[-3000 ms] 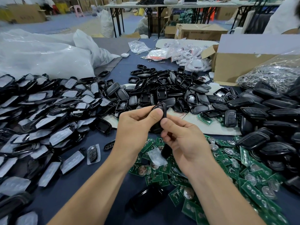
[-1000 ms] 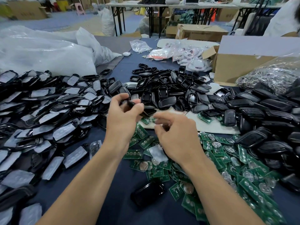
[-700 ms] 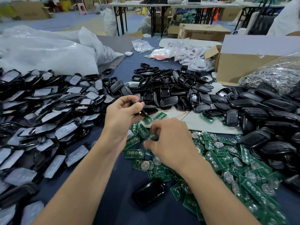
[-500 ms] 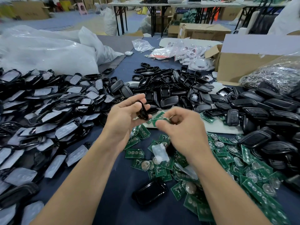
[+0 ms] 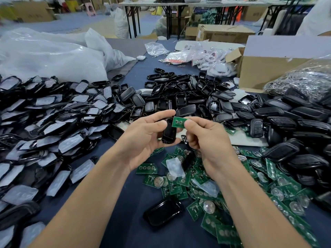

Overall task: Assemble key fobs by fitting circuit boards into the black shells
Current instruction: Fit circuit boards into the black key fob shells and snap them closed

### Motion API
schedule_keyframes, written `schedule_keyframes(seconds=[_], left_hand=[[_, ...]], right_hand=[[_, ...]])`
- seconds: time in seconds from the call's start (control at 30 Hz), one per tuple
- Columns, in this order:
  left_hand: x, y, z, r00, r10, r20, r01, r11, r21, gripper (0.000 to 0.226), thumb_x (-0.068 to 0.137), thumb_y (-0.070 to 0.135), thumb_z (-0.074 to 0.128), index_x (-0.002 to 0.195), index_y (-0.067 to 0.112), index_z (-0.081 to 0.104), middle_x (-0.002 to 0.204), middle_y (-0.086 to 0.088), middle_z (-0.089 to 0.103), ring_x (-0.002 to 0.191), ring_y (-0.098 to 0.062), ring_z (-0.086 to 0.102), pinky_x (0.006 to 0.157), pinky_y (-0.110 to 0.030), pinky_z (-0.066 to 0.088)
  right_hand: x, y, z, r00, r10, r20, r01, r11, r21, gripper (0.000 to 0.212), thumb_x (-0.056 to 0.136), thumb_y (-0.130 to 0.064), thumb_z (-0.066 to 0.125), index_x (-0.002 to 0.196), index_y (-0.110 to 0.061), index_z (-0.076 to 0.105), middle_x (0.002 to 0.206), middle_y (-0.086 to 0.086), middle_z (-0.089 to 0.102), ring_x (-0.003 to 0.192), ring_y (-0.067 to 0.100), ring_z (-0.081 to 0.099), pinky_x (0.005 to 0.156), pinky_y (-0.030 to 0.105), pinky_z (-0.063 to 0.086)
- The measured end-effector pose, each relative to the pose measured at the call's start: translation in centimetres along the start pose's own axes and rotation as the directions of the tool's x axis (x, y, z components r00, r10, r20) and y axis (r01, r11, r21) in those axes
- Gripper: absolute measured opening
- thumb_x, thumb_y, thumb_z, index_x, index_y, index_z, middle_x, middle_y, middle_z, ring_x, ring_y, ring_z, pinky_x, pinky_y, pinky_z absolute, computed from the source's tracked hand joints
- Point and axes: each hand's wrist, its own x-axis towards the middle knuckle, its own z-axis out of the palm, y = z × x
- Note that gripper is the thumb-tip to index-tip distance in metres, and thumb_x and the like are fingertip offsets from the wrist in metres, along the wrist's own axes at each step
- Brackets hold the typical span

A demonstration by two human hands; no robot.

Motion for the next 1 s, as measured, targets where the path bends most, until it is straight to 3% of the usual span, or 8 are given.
schedule_keyframes(seconds=[0.13, 0.43, 0.53, 0.6, 0.67, 0.77, 0.87, 1.0], left_hand=[[0.0, 0.1, 0.3, 1.000, 0.006, -0.011, -0.006, 1.000, 0.022, 0.031, 0.109, 0.008, 0.043, 0.132, 0.006, 0.064, 0.119, -0.015, 0.076, 0.103, -0.025, 0.076, 0.072, -0.033, 0.063], [0.4, -0.9, 0.4, 0.962, 0.110, -0.248, -0.079, 0.988, 0.132, 0.030, 0.087, 0.028, 0.072, 0.091, -0.002, 0.073, 0.081, -0.015, 0.076, 0.067, -0.022, 0.073, 0.054, -0.029, 0.062], [0.4, -1.1, 0.6, 0.958, 0.100, -0.268, -0.063, 0.987, 0.145, 0.037, 0.083, 0.035, 0.074, 0.089, -0.001, 0.076, 0.089, -0.020, 0.077, 0.073, -0.025, 0.073, 0.057, -0.031, 0.062], [0.3, -1.0, 0.7, 0.977, 0.058, -0.206, -0.031, 0.990, 0.134, 0.031, 0.097, 0.030, 0.067, 0.098, 0.001, 0.078, 0.103, -0.020, 0.078, 0.087, -0.025, 0.075, 0.066, -0.031, 0.063], [0.0, -0.6, 0.6, 0.997, 0.011, -0.082, -0.003, 0.995, 0.099, 0.024, 0.103, 0.006, 0.055, 0.117, 0.001, 0.074, 0.119, -0.019, 0.075, 0.105, -0.024, 0.073, 0.080, -0.030, 0.062], [-0.3, -0.3, 0.5, 1.000, -0.010, 0.030, 0.008, 0.996, 0.089, 0.054, 0.092, -0.023, 0.042, 0.133, 0.005, 0.064, 0.130, -0.013, 0.072, 0.121, -0.022, 0.069, 0.094, -0.031, 0.059], [0.0, -0.5, 0.7, 1.000, 0.013, -0.023, -0.011, 0.994, 0.112, 0.048, 0.097, -0.021, 0.045, 0.134, 0.006, 0.060, 0.123, -0.013, 0.074, 0.111, -0.021, 0.073, 0.090, -0.029, 0.061], [0.4, -1.0, 0.3, 0.979, 0.094, -0.178, -0.048, 0.967, 0.250, 0.025, 0.098, -0.011, 0.057, 0.116, 0.006, 0.062, 0.097, -0.015, 0.079, 0.092, -0.024, 0.077, 0.076, -0.028, 0.063]], right_hand=[[0.2, 0.5, 0.0, 0.999, -0.026, 0.029, 0.028, 0.998, -0.060, 0.022, 0.098, -0.011, 0.065, 0.086, -0.018, 0.081, 0.056, -0.001, 0.049, 0.053, 0.009, 0.039, 0.049, 0.015, 0.036], [0.1, 1.0, 0.2, 0.990, -0.109, 0.088, 0.129, 0.957, -0.261, 0.018, 0.093, -0.014, 0.070, 0.082, -0.022, 0.082, 0.051, -0.014, 0.055, 0.051, 0.003, 0.047, 0.056, 0.016, 0.042], [0.2, 1.2, 0.2, 0.987, -0.153, 0.045, 0.158, 0.919, -0.361, 0.010, 0.090, -0.023, 0.074, 0.086, -0.023, 0.083, 0.054, -0.022, 0.060, 0.056, -0.001, 0.054, 0.064, 0.026, 0.049], [0.1, 1.3, 0.2, 0.982, -0.189, 0.006, 0.176, 0.900, -0.398, 0.011, 0.088, -0.024, 0.073, 0.085, -0.027, 0.083, 0.053, -0.016, 0.062, 0.055, 0.007, 0.054, 0.065, 0.038, 0.056], [0.1, 1.2, 0.1, 0.977, -0.209, -0.043, 0.176, 0.901, -0.396, 0.012, 0.089, -0.024, 0.073, 0.083, -0.030, 0.082, 0.051, -0.011, 0.060, 0.052, 0.011, 0.051, 0.060, 0.037, 0.053], [0.0, 0.9, 0.0, 0.972, -0.219, -0.088, 0.167, 0.901, -0.400, 0.015, 0.090, -0.026, 0.073, 0.080, -0.034, 0.080, 0.051, -0.009, 0.061, 0.049, 0.011, 0.049, 0.053, 0.031, 0.045], [-0.4, 0.7, 0.0, 0.963, -0.245, -0.115, 0.171, 0.880, -0.442, 0.018, 0.091, -0.029, 0.072, 0.075, -0.037, 0.077, 0.057, -0.009, 0.066, 0.049, 0.014, 0.055, 0.052, 0.029, 0.047], [-0.8, 0.3, 0.0, 0.943, -0.308, -0.125, 0.214, 0.850, -0.481, 0.016, 0.094, -0.030, 0.068, 0.081, -0.034, 0.076, 0.052, -0.015, 0.058, 0.045, 0.004, 0.045, 0.047, 0.016, 0.036]])
